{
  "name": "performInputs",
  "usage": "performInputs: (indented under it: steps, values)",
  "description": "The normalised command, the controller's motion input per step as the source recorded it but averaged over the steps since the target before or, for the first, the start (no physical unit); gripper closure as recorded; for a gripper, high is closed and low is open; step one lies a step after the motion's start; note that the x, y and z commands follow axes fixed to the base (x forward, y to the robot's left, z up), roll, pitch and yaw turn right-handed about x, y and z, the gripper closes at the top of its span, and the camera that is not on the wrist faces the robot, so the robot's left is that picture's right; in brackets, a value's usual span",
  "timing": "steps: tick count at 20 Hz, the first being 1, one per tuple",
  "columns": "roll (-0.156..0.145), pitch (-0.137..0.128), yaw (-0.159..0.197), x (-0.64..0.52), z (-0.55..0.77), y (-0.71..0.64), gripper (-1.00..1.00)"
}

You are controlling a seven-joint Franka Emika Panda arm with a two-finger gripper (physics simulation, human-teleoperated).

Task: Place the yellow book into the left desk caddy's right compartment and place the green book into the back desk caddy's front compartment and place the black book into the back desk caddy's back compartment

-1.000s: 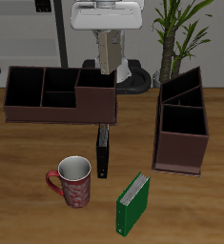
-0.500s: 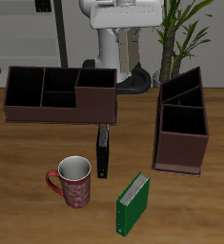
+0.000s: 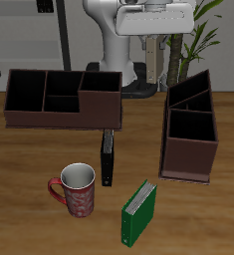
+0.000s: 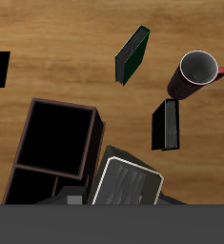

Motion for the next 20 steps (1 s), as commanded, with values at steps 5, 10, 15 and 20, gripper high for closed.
performInputs:
  steps: [5, 10, 15, 20]
  values:
    - [0.023, 0.013, 0.019, 0.26, -0.01, 0.52, 1.00]
    - [0.035, 0.024, 0.026, 0.28, -0.06, 0.52, 1.00]
    - [0.029, 0.012, -0.003, 0.24, -0.02, 0.46, 1.00]
    - [0.002, 0.007, -0.007, 0.28, -0.15, 0.33, 1.00]
